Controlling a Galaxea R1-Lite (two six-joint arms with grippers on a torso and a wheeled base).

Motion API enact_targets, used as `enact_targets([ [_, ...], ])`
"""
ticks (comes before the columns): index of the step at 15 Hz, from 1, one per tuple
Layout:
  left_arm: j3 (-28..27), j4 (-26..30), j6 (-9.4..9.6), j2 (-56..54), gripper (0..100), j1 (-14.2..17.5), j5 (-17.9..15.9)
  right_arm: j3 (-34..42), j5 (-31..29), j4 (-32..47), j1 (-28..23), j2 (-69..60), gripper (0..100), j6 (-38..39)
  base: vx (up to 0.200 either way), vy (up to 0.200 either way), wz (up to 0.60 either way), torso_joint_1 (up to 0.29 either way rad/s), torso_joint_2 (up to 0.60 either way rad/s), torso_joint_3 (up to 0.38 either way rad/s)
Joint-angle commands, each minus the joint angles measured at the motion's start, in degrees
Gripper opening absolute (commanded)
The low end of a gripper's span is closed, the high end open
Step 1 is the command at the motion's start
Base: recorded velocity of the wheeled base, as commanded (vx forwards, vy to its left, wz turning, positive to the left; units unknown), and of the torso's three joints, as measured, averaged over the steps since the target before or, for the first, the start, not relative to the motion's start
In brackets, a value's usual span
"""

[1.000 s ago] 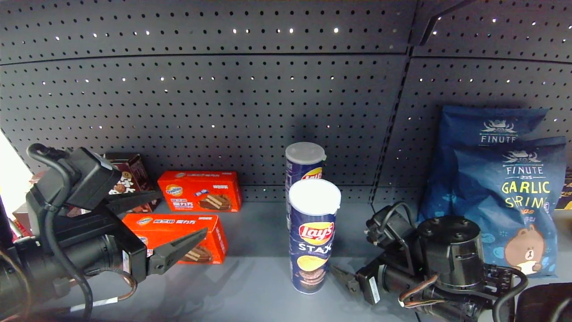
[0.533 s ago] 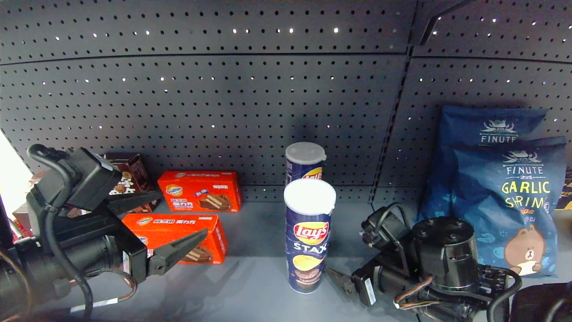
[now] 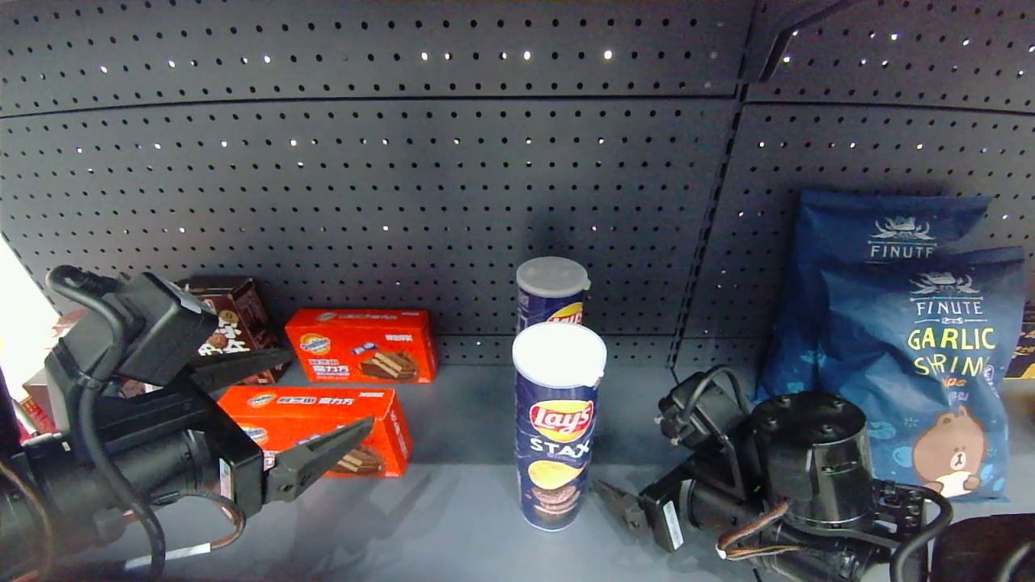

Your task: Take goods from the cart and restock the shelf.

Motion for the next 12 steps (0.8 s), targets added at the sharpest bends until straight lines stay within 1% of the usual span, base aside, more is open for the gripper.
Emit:
enact_targets([
  [1, 1.0, 0.0, -0.06, -2.4, 100, 0.1, 0.1, 0.8, -1.0, 0.3, -0.7, -5.7, 100, 0.3, 0.0, 0.0, 0.0, 0.0, 0.0, 0.0],
  [3, 2.2, 0.0, -0.23, -5.2, 100, 0.1, 0.2, 2.1, -2.5, 0.5, -2.6, -9.8, 100, 0.4, 0.0, 0.0, 0.0, 0.0, 0.0, 0.0],
  [4, 4.1, 0.0, -0.76, -8.3, 100, 1.1, 0.3, 4.2, -2.6, 0.7, -5.5, -13.8, 100, 0.4, 0.0, 0.0, 0.0, 0.0, 0.0, 0.0],
  [5, 4.1, 0.0, -0.76, -8.3, 100, 1.1, 0.3, 4.2, -2.6, 0.7, -5.5, -13.8, 100, 0.4, 0.0, 0.0, 0.0, 0.0, 0.0, 0.0],
  [6, 7.7, 0.0, -0.76, -12.3, 100, 6.2, -0.1, 7.4, -2.6, 1.2, -11.3, -19.2, 100, 0.4, 0.0, 0.0, 0.0, 0.0, 0.0, 0.0],
  [7, 9.7, 0.0, -1.02, -14.9, 100, 7.9, -0.2, 8.2, -2.7, 2.2, -13.9, -22.4, 100, 0.4, 0.0, 0.0, 0.0, 0.0, 0.0, 0.0],
  [8, 10.1, 0.0, -1.29, -15.5, 100, 8.1, -0.2, 8.3, -2.7, 2.5, -14.4, -22.9, 100, 0.4, 0.0, 0.0, 0.0, 0.0, 0.0, 0.0],
  [9, 12.2, 0.0, -3.22, -18.5, 100, 8.8, -0.2, 8.9, -2.7, 3.6, -17.7, -25.9, 100, 0.4, 0.0, 0.0, 0.0, 0.0, 0.0, 0.0],
  [10, 13.2, 0.1, -4.19, -20.2, 100, 9.2, 0.0, 9.3, -2.7, 3.7, -19.8, -27.4, 100, 0.4, 0.0, 0.0, 0.0, 0.0, 0.0, 0.0],
  [11, 15.1, 0.1, -4.89, -22.8, 100, 11.7, 0.0, 9.6, -2.7, 3.8, -24.1, -30.1, 100, 0.4, 0.0, 0.0, 0.0, 0.0, 0.0, 0.0],
  [12, 16.5, 0.1, -4.98, -24.7, 100, 13.1, 0.0, 10.3, -2.7, 3.9, -26.5, -32.1, 100, 0.4, 0.0, 0.0, 0.0, 0.0, 0.0, 0.0],
])
